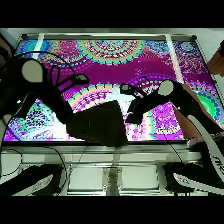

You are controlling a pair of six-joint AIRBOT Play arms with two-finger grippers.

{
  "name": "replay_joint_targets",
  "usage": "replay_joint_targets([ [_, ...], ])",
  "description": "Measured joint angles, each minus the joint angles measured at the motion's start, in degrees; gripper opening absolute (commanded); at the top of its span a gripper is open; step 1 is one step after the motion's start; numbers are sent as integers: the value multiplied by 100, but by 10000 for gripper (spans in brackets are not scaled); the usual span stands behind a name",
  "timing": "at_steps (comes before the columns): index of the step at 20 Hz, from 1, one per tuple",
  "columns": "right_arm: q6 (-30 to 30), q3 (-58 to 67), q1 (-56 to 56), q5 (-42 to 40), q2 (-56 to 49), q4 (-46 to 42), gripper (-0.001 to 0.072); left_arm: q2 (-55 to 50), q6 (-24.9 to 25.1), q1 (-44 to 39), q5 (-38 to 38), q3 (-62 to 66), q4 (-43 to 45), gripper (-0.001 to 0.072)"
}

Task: Fold the clothes and pants, and hang the long-sleeved shirts on hangers.

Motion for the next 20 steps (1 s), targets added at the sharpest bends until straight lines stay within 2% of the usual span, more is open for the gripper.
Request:
replay_joint_targets([
  [2,-511,-9,264,-588,-72,66,585,455,-48,-26,-4,-269,157,38],
  [3,-660,2,369,-855,-157,94,564,636,-68,-33,-7,-422,195,38],
  [6,-896,157,562,-1329,-691,260,564,994,-125,-48,-9,-968,271,39],
  [12,-1303,999,667,-903,-1967,664,564,1268,-201,-55,-13,-1803,503,39],
  [20,-1753,2317,684,-323,-3165,1180,553,1891,-201,-55,-17,-1985,695,38],
])
